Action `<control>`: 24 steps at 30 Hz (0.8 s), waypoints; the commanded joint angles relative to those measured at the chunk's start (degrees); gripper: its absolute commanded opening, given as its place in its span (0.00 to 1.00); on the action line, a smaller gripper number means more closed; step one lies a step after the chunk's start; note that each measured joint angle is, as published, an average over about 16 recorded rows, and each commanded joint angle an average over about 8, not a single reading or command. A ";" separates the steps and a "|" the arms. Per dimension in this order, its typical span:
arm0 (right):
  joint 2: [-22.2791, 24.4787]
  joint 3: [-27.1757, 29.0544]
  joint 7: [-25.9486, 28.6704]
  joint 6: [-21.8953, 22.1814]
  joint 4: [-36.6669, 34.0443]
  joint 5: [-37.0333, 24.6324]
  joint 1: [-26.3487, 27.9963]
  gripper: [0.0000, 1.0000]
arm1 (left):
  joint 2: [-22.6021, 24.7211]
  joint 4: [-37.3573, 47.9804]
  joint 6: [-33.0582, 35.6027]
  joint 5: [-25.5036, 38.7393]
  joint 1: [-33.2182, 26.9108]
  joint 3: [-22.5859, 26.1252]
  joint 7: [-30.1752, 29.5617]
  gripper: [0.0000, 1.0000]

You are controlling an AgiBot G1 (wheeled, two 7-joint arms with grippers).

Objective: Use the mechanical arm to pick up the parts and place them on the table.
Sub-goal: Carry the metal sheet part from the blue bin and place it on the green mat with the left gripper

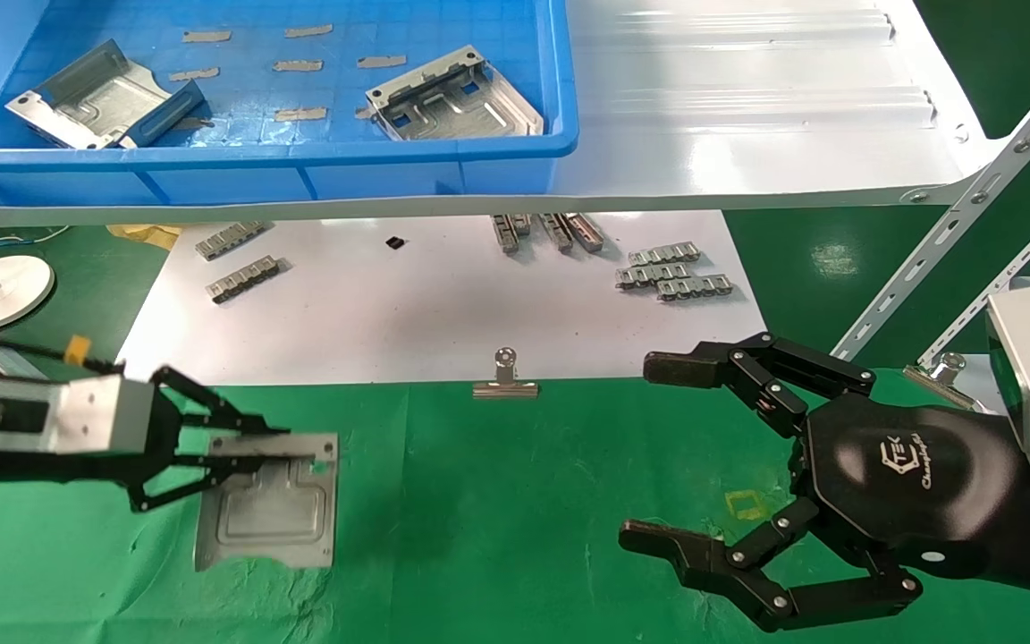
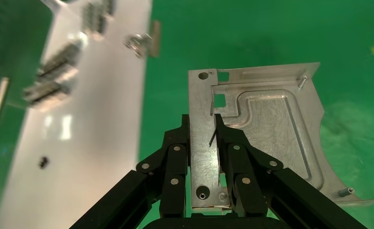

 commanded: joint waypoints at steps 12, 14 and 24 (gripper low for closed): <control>0.00 0.00 0.00 0.00 0.00 0.00 0.00 1.00 | 3.75 11.52 -2.00 3.25 0.42 2.28 8.15 1.00; 0.00 0.00 0.00 0.00 0.00 0.00 0.00 1.00 | 3.99 12.65 -1.45 3.07 0.27 2.19 8.82 1.00; 0.00 0.00 0.00 0.00 0.00 0.00 0.00 1.00 | 4.09 16.59 2.03 -1.59 -0.24 -0.10 6.00 1.00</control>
